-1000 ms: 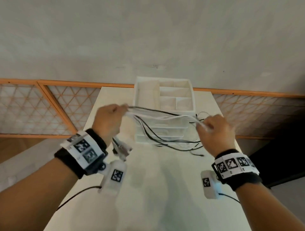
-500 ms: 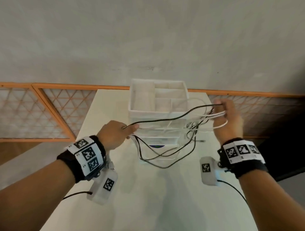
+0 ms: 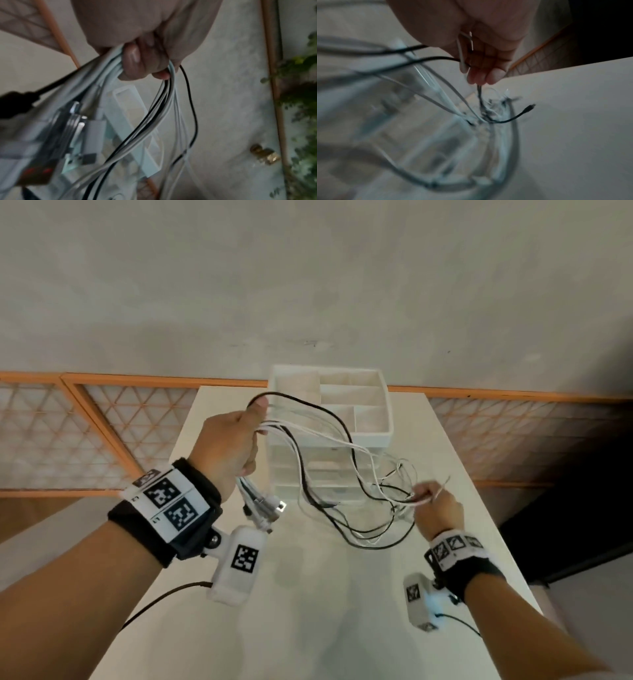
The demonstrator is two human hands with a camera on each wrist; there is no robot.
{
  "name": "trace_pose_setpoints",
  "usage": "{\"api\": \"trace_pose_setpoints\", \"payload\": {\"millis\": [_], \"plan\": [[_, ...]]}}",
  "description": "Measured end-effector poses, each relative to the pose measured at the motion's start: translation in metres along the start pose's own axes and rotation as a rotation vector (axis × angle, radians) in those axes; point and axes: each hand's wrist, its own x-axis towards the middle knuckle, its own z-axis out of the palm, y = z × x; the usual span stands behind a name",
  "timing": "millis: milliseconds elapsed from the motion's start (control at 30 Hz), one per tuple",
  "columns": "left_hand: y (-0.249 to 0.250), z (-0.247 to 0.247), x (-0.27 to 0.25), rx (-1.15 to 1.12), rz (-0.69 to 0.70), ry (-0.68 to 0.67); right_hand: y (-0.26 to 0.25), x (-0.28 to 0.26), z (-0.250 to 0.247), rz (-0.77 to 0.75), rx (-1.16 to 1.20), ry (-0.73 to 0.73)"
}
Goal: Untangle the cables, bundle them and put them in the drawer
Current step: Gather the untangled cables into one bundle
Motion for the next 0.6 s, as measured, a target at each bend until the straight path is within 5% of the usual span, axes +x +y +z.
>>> {"api": "trace_pose_setpoints", "payload": {"millis": [133, 233, 400, 600], "plan": [[-0.017, -0.012, 0.001, 0.237, -0.002, 0.062, -0.057, -0.003, -0.055, -0.267, 0.416, 0.197], [-0.021, -0.019, 0.002, 0.267, 0.004, 0.136, -0.065, -0.018, -0.070, -0.405, 0.316, 0.213], [-0.014, -0.018, 0.002, 0.236, 0.071, 0.165, -0.050, -0.024, -0.051, -0.308, 0.190, -0.056], [-0.040, -0.012, -0.001, 0.664, 0.020, 0.011, -0.077, -0.030, -0.066, -0.728, 0.218, 0.178]]}}
